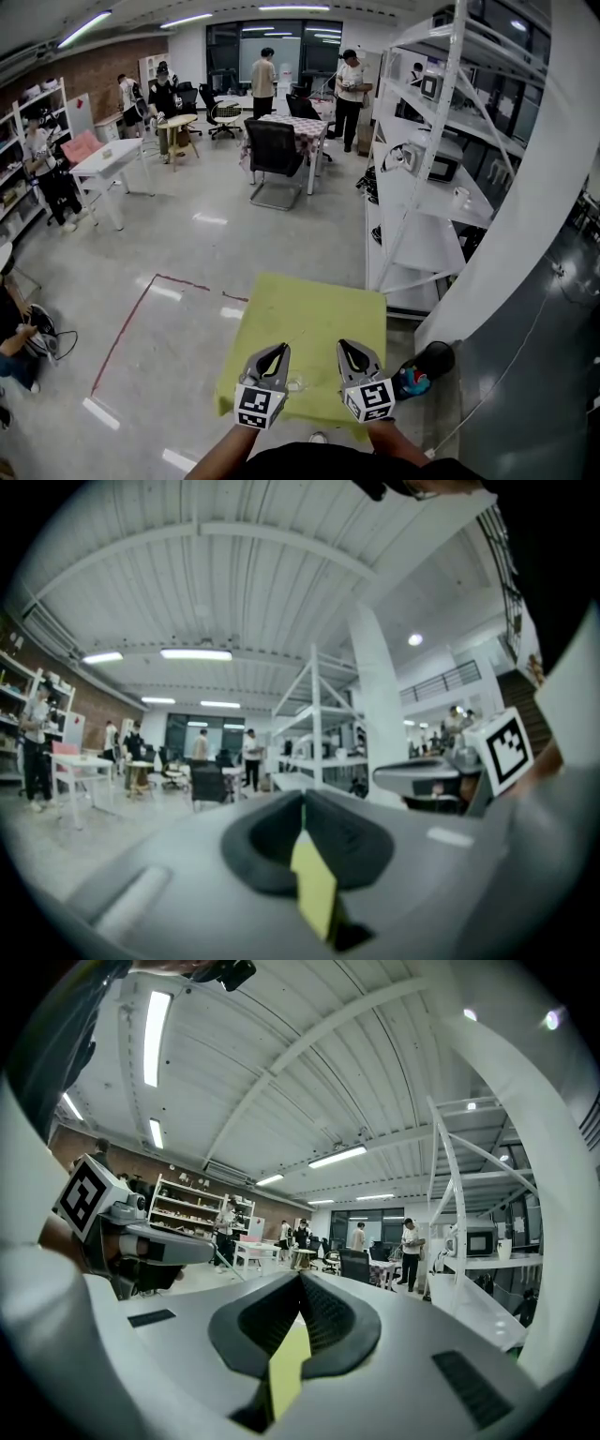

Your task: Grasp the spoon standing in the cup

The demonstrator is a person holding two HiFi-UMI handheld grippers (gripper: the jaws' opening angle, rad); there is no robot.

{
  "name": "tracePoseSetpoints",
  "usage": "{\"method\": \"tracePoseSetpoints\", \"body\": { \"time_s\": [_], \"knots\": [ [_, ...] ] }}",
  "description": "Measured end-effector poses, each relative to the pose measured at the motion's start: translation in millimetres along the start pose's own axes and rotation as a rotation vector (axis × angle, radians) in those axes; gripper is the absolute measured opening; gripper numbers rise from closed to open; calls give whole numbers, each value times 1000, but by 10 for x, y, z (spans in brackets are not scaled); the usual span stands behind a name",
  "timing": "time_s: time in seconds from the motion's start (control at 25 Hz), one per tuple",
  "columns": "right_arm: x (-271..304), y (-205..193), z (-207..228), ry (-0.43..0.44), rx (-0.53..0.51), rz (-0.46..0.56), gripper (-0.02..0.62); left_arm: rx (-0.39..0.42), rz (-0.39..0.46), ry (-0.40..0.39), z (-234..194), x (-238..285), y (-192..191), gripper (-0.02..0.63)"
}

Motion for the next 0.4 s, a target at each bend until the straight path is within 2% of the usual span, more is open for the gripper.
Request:
{"method": "tracePoseSetpoints", "body": {
  "time_s": [0.4],
  "knots": [
    [112,70,70,-2,2,23,6,0,-9,8,-12,90,10,14]
  ]
}}
Point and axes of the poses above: the fingertips, and each gripper's own axes: x forward along the fingers, z to its right, y out of its top, the point moved 5 cm from there along -x, backward along the fingers, and after that the axes turned 11 degrees about -z, right-handed, at the moved point
